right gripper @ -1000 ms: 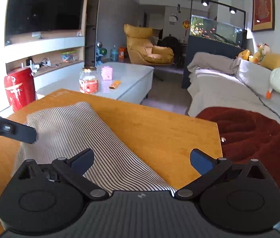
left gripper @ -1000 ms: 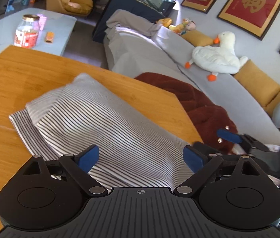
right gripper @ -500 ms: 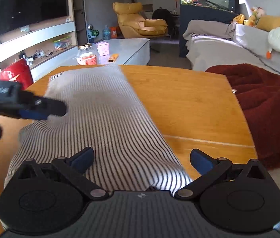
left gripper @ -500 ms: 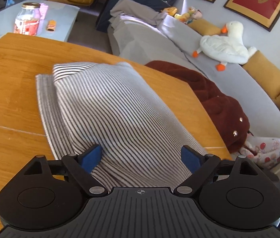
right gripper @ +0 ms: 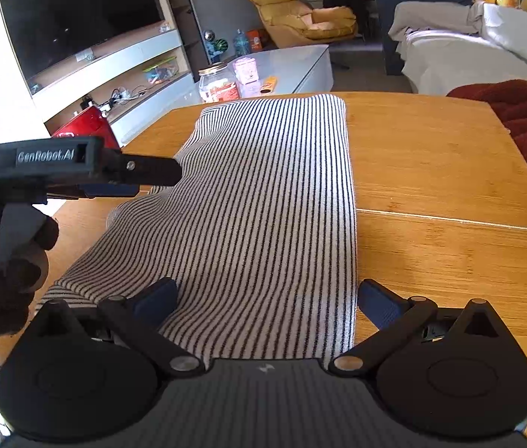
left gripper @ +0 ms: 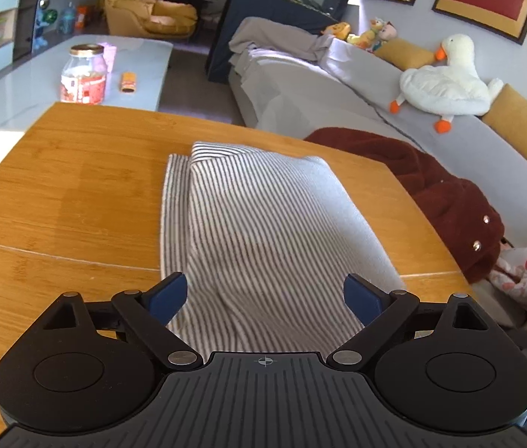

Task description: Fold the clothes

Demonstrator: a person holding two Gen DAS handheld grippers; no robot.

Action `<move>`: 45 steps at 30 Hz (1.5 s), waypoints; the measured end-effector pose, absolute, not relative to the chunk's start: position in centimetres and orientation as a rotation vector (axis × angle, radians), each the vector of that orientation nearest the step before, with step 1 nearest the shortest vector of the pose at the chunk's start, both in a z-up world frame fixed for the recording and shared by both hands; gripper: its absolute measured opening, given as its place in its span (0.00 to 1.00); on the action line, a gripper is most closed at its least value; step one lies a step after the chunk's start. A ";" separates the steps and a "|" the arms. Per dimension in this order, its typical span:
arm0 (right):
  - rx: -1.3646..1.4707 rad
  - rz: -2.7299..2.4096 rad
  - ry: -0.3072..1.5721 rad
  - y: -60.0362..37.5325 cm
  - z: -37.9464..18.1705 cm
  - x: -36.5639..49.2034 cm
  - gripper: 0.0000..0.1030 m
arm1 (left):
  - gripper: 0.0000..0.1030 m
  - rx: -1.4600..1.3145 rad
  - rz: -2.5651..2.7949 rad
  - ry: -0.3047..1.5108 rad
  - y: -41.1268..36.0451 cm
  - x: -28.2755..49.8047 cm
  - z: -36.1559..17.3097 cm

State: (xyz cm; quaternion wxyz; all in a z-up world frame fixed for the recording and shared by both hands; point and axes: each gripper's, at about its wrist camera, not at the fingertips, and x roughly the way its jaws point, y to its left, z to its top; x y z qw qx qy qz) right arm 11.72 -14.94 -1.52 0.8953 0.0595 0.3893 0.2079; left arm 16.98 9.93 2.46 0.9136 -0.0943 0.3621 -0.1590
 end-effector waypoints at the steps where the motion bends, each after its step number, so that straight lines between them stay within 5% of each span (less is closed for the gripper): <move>1: 0.166 0.438 0.819 -15.7 -1.2 11.9 1.00 | 0.92 -0.171 -0.318 0.747 10.0 16.4 2.4; 7: 0.102 0.350 0.677 -17.6 1.5 11.0 1.00 | 0.92 -0.102 -0.289 0.763 10.8 14.7 1.6; 21: -0.144 0.428 0.669 -13.3 0.5 8.3 0.99 | 0.93 -0.026 -0.277 0.747 11.1 13.5 1.8; 27: -0.146 0.509 0.630 -12.0 1.8 8.0 0.83 | 0.94 -0.014 -0.282 0.754 11.6 12.6 1.3; 33: -0.146 0.523 0.666 -11.7 -0.2 7.6 0.85 | 0.97 -0.003 -0.287 0.761 12.1 11.6 0.9; 36: -0.175 0.518 0.667 -12.0 0.4 7.9 0.95 | 0.97 0.007 -0.289 0.763 12.4 11.1 0.8; 45: -0.232 0.589 0.586 -11.9 2.5 6.1 0.92 | 0.98 0.040 -0.295 0.767 13.3 9.1 1.5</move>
